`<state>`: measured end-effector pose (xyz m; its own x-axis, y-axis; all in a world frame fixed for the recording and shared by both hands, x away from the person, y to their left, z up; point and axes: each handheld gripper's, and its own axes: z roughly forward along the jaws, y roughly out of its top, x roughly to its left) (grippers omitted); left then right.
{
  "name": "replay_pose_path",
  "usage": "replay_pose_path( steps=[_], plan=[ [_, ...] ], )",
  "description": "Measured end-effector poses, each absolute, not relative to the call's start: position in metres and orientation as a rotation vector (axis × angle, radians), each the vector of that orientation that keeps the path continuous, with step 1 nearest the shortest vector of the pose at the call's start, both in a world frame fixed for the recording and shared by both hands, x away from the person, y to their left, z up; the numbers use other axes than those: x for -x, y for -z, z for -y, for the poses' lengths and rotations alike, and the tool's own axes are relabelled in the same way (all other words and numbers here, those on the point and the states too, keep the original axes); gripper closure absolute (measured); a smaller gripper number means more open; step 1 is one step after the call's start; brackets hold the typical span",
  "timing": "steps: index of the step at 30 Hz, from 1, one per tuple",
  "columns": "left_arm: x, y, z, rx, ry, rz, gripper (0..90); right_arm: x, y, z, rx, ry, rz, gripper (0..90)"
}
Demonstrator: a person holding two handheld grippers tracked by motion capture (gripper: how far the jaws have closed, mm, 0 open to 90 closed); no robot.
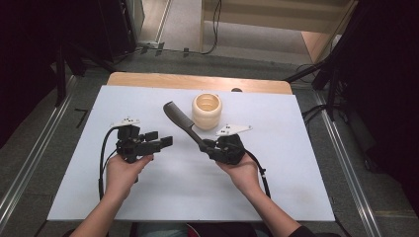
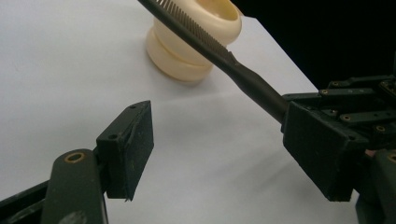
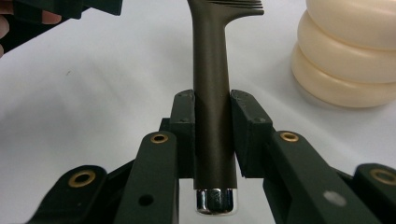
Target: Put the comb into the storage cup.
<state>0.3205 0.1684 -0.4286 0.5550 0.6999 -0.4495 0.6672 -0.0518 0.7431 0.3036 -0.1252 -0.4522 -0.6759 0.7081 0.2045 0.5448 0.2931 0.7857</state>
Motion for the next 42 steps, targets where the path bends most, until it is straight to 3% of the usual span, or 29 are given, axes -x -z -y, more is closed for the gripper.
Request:
replay_pose_path(
  steps=[26,42],
  plan=[
    [-0.335,0.422,-0.149,-1.692,-0.093,-1.178,26.6,-0.313,0.449,0.097,-1.167,-1.379,-2.283,70.2],
    [-0.345,0.427,-0.135,-1.645,-0.053,-1.228,28.4,-0.315,0.453,0.089,-1.183,-1.416,-2.233,70.2]
  ],
)
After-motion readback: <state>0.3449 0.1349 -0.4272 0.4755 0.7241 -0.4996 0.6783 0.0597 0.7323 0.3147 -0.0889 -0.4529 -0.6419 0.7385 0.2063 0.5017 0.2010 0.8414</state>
